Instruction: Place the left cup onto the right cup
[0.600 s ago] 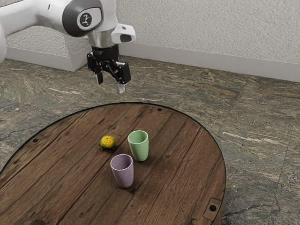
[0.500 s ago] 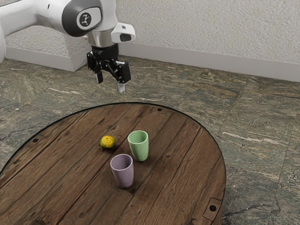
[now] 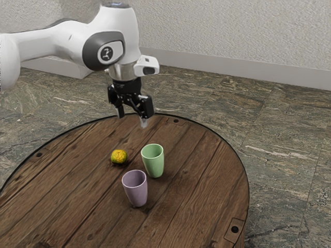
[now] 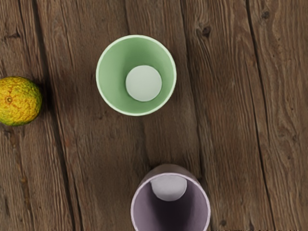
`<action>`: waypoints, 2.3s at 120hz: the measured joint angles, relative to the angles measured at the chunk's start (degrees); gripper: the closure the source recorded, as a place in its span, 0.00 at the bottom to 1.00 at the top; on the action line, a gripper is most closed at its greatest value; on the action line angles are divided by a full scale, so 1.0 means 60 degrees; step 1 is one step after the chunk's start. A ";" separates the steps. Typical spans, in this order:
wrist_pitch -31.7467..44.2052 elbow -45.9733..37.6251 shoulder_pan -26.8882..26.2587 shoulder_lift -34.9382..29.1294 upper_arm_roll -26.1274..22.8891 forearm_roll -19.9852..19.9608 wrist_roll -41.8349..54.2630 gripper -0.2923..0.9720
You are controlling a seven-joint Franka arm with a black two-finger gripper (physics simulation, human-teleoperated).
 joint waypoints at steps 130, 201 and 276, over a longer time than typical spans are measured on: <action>0.3102 0.0705 0.0492 0.3703 -0.0439 -0.0043 -0.0649 0.58; 0.3216 0.0692 0.0505 0.3671 -0.0440 -0.0130 -0.1247 0.85; 0.2612 -0.0953 0.0590 0.0066 -0.0993 0.0077 -0.1715 0.85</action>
